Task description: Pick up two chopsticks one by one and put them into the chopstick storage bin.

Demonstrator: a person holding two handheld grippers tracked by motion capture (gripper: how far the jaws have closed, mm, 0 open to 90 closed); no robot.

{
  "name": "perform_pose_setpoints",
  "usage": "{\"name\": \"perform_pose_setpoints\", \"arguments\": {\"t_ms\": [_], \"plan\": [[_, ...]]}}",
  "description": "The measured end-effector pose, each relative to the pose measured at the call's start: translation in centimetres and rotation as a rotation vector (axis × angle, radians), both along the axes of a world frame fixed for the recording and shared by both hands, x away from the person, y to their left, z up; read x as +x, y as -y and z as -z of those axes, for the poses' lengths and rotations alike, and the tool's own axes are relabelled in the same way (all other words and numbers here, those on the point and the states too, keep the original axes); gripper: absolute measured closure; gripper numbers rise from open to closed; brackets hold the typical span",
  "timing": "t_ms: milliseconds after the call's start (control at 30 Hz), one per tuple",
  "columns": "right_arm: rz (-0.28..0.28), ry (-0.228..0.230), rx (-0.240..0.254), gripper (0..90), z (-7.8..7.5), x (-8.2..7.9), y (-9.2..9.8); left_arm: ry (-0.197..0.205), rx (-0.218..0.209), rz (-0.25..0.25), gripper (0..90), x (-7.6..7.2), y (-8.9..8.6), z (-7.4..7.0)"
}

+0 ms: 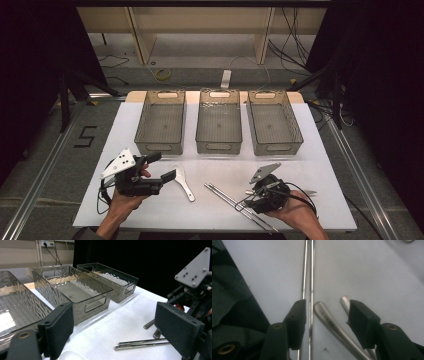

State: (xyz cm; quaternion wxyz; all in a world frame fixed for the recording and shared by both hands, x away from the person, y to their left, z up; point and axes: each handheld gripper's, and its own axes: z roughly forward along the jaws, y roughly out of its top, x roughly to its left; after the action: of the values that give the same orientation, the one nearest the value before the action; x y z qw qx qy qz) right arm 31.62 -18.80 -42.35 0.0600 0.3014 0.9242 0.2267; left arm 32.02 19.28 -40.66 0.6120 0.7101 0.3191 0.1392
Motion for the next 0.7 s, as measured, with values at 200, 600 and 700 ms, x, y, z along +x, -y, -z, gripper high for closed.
{"name": "perform_pose_setpoints", "arguments": {"t_ms": [200,600,700], "plan": [[-0.042,-0.066,-0.077,60.9,1.1,-0.2,-1.0,-0.001,-0.001,0.0,15.5,0.0,0.0,0.0],[-0.09,-0.079,-0.133,68.5,1.7,2.1,-4.4,-0.001,-0.004,0.002,15.5,0.1,0.0,0.0],[-0.104,-0.098,-0.155,70.5,2.1,2.5,-5.2,0.0,-0.005,0.004,15.5,0.0,0.0,0.0]]}}
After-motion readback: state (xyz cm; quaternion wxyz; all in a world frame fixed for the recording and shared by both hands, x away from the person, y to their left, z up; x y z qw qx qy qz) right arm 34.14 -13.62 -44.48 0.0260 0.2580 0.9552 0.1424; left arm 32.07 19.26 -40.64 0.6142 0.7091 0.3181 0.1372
